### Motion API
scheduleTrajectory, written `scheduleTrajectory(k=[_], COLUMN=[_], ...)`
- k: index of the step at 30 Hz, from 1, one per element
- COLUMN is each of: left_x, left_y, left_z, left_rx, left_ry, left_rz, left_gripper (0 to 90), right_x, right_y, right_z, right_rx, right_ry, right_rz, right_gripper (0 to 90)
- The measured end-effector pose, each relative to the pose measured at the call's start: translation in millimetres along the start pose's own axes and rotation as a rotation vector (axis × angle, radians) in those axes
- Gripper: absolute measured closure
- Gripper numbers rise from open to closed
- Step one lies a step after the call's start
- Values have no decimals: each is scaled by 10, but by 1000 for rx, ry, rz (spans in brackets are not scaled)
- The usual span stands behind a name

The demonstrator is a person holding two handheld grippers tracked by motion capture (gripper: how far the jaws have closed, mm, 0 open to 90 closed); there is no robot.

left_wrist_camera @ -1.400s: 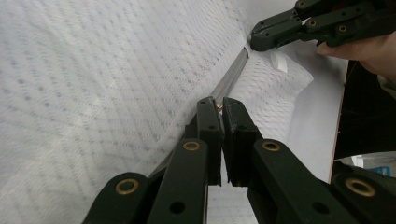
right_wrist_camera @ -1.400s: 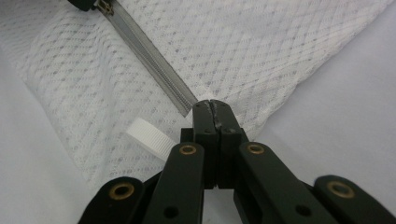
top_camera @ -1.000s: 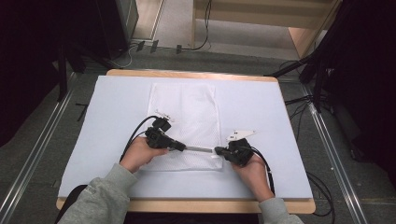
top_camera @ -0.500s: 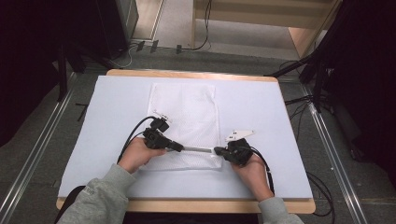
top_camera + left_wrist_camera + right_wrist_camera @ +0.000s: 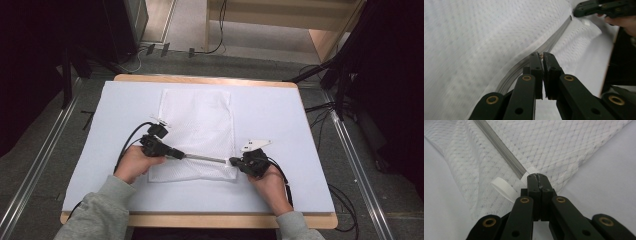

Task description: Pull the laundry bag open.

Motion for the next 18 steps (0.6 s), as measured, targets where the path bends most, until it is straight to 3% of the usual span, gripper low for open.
scheduleTrajectory(k=[3,4,8,11,14,18], left_x=[89,112,147,169,201,268], left_y=[-83,-94,-129,-164,-203,-274], left_z=[150,181,281,323,375,487], left_rx=[-4,-27,-21,-51,-77,-83], left_ry=[3,15,32,44,50,64], left_rz=[12,5,8,7,16,45], left_gripper=[884,884,884,883,884,883], right_x=[2,2,1,4,-3,-10], right_y=[15,15,9,9,10,14], right_z=[-4,-4,-2,-2,-2,-2], right_rx=[-7,-7,-5,-4,-6,-4], right_ry=[7,7,6,8,0,-4], right_rz=[-5,-9,0,-4,-6,-1], right_gripper=[900,900,900,900,900,900])
Point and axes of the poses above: each handheld gripper's, and its own axes: z roughly backward along the jaws, x roughly out of its underside, y roughly to its right, the point moved 2 cm from there along -z, roughly forward along the jaws, and after that the axes turned 11 degrees about y, right-handed, at the moved point
